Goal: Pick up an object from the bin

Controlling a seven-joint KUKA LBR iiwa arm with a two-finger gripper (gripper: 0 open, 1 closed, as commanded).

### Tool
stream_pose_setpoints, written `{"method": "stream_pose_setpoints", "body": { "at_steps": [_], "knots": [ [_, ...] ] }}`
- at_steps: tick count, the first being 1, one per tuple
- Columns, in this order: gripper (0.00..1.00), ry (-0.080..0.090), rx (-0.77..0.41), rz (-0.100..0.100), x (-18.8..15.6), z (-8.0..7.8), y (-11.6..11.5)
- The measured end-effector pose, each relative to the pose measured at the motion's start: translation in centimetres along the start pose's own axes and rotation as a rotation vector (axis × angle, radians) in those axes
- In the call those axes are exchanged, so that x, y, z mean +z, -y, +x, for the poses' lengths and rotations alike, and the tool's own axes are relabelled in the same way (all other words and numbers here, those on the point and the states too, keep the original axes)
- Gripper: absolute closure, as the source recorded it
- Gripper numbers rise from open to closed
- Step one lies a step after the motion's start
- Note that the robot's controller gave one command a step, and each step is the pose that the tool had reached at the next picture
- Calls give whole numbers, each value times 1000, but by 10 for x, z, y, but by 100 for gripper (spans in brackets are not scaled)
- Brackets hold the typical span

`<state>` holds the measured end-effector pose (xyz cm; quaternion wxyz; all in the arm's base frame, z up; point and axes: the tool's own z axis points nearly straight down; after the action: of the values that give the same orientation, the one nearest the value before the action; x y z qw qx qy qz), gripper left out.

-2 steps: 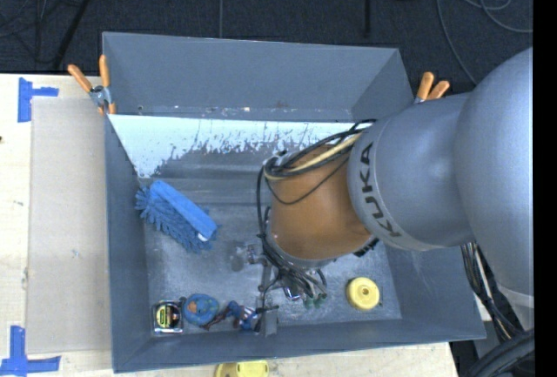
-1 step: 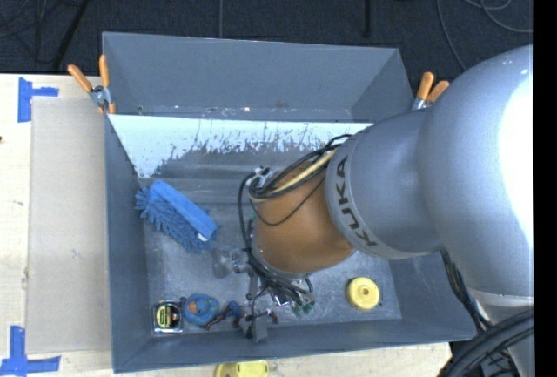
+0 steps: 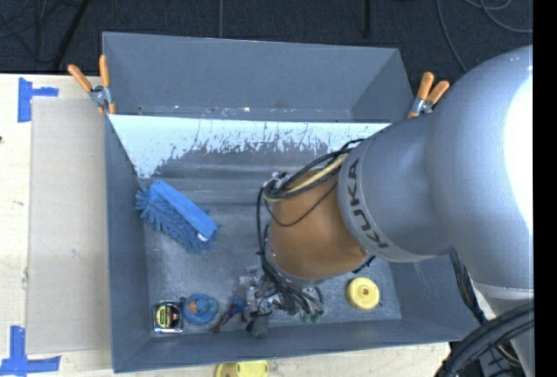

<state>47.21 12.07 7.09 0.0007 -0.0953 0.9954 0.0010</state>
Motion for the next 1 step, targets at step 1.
{"method": "stream_pose_setpoints", "body": {
  "at_steps": [1],
  "knots": [
    [100, 0, 1, 0, 0, 0, 0]
  ]
}}
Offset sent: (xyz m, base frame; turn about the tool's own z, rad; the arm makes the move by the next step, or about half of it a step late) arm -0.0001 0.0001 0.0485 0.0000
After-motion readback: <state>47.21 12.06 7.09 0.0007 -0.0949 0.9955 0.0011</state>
